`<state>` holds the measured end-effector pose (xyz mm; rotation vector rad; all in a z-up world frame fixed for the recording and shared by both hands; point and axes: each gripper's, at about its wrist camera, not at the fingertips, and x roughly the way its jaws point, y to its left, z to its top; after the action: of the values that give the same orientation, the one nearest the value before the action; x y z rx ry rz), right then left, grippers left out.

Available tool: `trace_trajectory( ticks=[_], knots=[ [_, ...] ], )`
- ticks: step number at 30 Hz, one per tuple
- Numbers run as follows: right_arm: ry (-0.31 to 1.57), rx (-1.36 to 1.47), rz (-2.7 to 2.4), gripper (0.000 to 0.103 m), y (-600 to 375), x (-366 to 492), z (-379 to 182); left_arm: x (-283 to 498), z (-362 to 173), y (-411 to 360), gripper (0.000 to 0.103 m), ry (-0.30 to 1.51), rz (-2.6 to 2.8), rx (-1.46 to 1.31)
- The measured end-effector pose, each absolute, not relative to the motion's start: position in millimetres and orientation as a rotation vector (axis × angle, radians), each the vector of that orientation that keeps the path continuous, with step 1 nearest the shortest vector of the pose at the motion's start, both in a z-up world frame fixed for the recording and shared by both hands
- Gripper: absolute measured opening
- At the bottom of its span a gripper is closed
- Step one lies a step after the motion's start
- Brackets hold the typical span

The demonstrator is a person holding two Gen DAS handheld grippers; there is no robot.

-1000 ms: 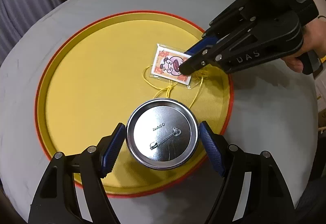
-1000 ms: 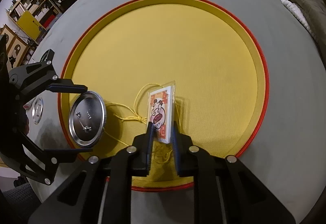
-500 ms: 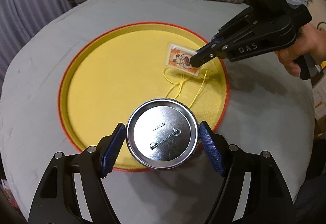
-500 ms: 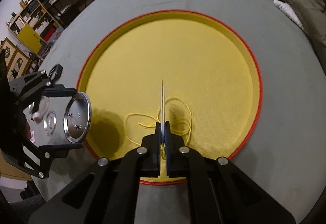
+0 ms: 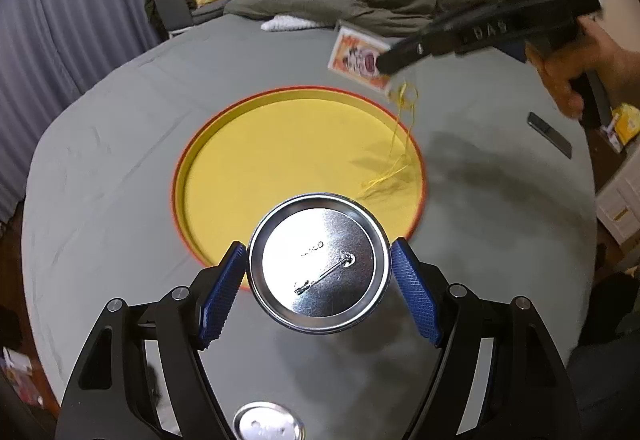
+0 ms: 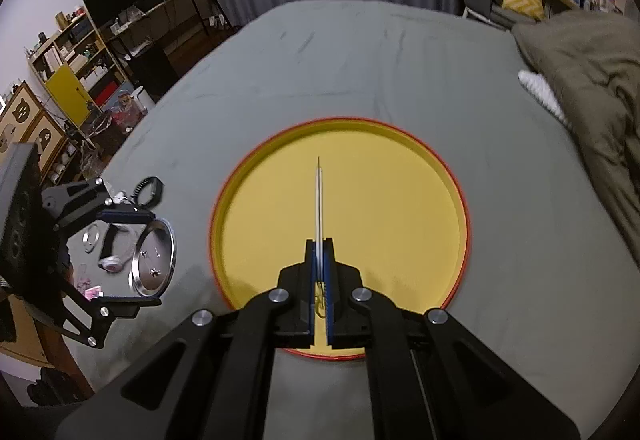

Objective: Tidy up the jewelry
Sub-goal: 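Lift the orange card holder and badge out of the tray and carry them over the bed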

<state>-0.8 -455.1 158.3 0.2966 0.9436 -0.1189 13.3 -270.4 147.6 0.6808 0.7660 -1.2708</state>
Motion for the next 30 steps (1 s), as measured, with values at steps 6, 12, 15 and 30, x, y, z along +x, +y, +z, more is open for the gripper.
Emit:
trace_trajectory(
  ticks=[6,12,15,30],
  knots=[
    [0.901,0.248,-0.11,0.004,-424,-5,207,5,167,-232,0.072,0.751,-1.284,0.711],
    [0.878,0.203,-0.102,0.004,-391,-6,247,-7,176,-187,0.072,0.768,-1.296,0.716],
    [0.871,0.192,-0.103,0.004,-368,-8,259,-17,176,-166,0.072,0.777,-1.305,0.722],
    [0.962,0.28,-0.021,0.004,-244,5,214,-59,122,-72,0.072,0.878,-1.311,0.749]
  ],
)
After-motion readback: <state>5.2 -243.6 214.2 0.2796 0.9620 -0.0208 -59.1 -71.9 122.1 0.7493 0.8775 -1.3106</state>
